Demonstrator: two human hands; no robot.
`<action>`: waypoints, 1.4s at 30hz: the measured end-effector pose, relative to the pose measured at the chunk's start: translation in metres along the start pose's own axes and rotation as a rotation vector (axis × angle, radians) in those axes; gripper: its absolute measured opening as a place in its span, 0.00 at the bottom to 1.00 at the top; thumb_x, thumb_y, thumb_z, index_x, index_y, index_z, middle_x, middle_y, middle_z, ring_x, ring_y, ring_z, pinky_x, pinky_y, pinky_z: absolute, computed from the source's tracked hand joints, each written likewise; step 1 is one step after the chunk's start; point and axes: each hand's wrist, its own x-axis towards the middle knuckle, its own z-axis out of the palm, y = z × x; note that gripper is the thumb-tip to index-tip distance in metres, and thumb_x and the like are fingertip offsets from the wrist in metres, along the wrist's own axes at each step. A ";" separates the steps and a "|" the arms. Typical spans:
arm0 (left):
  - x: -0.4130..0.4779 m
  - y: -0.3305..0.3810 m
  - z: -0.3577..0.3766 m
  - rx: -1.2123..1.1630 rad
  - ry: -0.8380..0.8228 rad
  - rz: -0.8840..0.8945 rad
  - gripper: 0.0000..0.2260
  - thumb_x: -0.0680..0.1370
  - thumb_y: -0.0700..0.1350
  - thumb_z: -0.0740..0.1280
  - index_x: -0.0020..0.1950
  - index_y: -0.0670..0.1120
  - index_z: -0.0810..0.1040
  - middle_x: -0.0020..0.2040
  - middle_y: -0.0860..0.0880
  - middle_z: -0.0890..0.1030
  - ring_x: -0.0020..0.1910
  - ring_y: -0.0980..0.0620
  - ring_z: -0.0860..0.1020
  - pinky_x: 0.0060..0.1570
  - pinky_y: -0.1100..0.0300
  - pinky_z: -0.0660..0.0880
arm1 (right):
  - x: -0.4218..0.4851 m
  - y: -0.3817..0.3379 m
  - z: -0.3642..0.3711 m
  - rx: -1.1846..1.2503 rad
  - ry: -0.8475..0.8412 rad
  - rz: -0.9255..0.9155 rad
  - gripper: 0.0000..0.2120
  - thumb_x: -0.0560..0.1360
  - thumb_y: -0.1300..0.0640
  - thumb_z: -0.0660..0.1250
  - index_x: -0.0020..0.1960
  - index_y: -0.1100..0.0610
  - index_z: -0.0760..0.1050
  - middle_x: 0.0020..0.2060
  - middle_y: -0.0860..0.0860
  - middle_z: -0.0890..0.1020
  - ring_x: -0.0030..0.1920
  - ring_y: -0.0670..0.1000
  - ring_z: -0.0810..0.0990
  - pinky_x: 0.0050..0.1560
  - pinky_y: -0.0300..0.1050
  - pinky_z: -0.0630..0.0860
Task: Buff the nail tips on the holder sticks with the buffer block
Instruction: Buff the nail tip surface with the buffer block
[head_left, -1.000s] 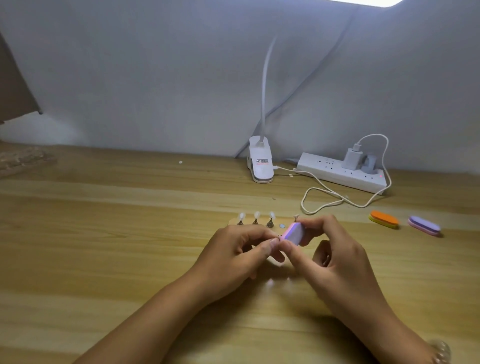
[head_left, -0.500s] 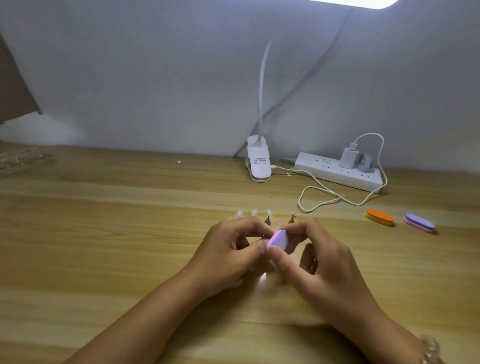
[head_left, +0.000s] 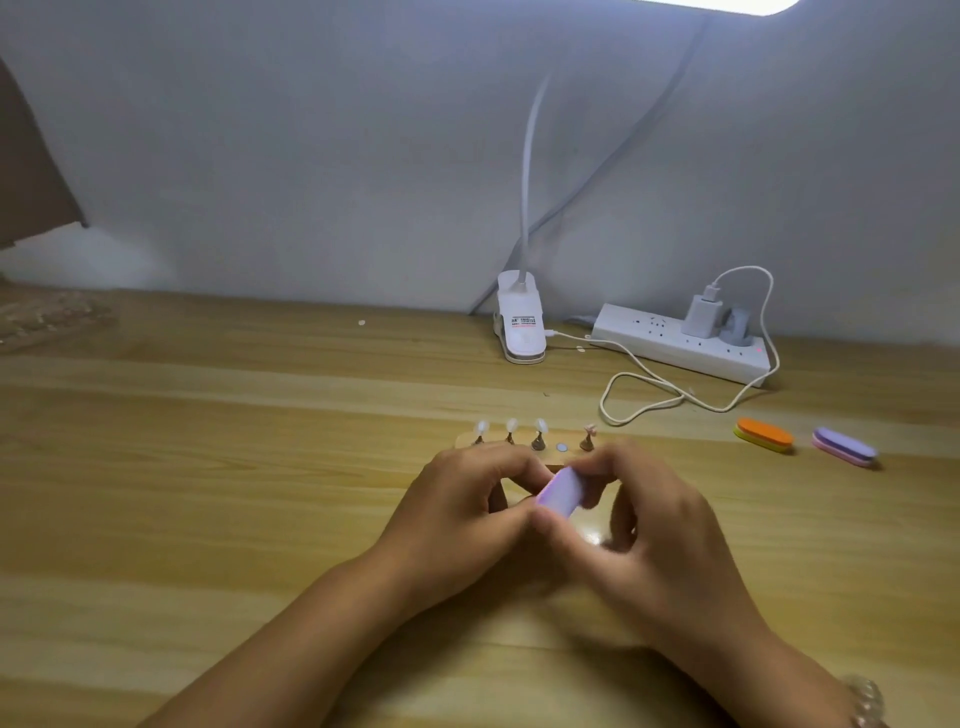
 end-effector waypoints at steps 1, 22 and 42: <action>0.000 0.000 -0.001 -0.009 -0.005 0.004 0.04 0.71 0.49 0.67 0.42 0.55 0.81 0.40 0.58 0.82 0.27 0.58 0.72 0.31 0.59 0.68 | -0.001 -0.001 0.001 0.014 -0.036 -0.011 0.15 0.67 0.37 0.69 0.45 0.47 0.73 0.39 0.42 0.77 0.31 0.48 0.74 0.30 0.33 0.67; 0.001 0.003 -0.001 -0.047 -0.015 -0.021 0.06 0.78 0.48 0.66 0.49 0.54 0.82 0.46 0.58 0.84 0.25 0.52 0.76 0.30 0.57 0.72 | 0.004 0.007 -0.003 0.084 0.034 0.086 0.15 0.71 0.35 0.67 0.48 0.45 0.77 0.42 0.40 0.80 0.32 0.45 0.75 0.35 0.41 0.71; 0.001 0.005 -0.002 -0.036 0.010 -0.009 0.05 0.77 0.49 0.67 0.47 0.58 0.81 0.44 0.62 0.84 0.25 0.48 0.76 0.29 0.54 0.71 | 0.007 0.009 -0.002 0.157 0.034 0.155 0.13 0.69 0.38 0.69 0.45 0.46 0.76 0.41 0.41 0.81 0.31 0.45 0.73 0.36 0.40 0.68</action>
